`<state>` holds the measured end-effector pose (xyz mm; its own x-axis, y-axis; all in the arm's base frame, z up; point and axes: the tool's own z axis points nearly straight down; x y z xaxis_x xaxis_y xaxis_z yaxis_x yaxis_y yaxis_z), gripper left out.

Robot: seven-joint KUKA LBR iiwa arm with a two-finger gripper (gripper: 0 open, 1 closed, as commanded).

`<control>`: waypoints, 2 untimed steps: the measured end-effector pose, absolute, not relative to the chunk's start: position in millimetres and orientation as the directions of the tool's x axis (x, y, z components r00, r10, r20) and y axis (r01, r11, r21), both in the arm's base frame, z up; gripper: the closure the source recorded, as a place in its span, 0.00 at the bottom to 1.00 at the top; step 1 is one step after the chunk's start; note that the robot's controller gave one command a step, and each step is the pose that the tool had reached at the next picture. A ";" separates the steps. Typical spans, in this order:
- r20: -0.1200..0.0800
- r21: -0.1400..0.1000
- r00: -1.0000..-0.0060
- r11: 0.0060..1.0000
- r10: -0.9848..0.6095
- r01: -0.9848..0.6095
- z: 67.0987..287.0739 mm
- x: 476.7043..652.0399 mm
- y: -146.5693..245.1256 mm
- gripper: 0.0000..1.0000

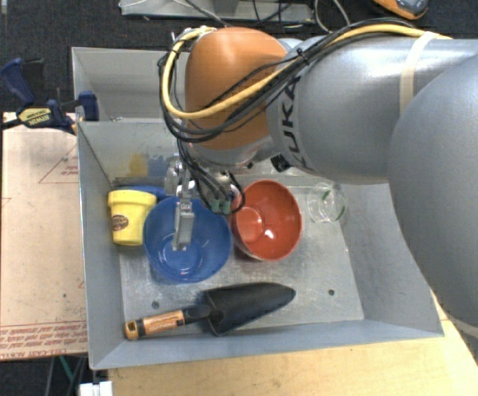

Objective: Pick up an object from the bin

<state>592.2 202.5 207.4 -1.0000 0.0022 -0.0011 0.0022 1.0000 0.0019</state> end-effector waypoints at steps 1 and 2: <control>-0.001 0.002 -1.000 1.000 0.002 0.002 207.4 592.2 202.5 0.00; -0.001 0.002 -0.997 0.997 -0.082 -0.082 171.0 494.0 224.7 0.00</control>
Offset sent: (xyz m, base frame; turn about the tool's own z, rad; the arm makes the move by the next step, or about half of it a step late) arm -0.1007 0.0227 -0.0368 -0.0849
